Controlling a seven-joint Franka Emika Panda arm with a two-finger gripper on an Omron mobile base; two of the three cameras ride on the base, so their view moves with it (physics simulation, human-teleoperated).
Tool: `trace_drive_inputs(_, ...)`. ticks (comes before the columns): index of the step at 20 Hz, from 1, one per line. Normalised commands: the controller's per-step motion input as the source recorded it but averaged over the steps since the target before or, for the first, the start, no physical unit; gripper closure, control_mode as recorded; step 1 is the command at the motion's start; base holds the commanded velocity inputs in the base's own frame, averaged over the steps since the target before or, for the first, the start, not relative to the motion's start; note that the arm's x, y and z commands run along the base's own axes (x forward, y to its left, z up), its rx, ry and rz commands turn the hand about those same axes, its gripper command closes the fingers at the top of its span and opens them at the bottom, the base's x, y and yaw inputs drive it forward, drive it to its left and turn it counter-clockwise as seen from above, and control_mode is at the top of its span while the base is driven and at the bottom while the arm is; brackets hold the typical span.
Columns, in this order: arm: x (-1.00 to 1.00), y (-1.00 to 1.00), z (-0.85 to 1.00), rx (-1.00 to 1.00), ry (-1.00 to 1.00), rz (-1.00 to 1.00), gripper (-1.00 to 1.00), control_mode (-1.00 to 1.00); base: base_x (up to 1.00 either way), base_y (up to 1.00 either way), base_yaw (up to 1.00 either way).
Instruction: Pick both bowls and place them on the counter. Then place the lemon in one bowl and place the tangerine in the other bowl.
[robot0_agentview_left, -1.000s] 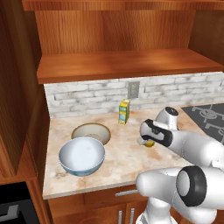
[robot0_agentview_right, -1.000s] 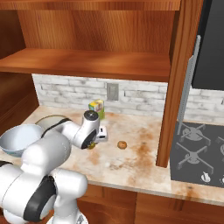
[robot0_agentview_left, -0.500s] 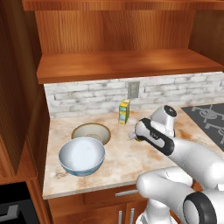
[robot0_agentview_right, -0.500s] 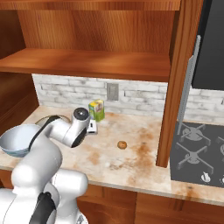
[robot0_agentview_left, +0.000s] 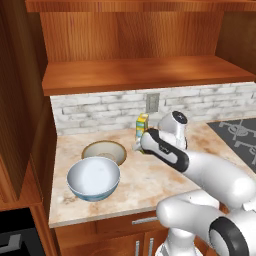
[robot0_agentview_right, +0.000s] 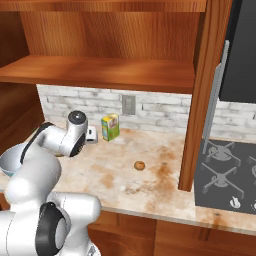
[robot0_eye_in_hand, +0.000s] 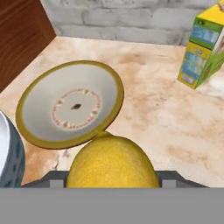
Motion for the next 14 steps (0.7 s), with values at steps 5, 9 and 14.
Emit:
trace_drive_inputs(5,0.19,0.54,0.27,0.06,0.1,0.0,1.0,-1.0,0.0,0.0,0.0)
trace_drive_inputs(9,0.19,0.52,0.07,0.1,0.15,0.0,1.0,-1.0,0.0,0.0,0.0)
trace_drive_inputs(14,0.15,0.42,-0.04,0.05,0.06,0.0,1.0,-1.0,0.0,0.0,0.0)
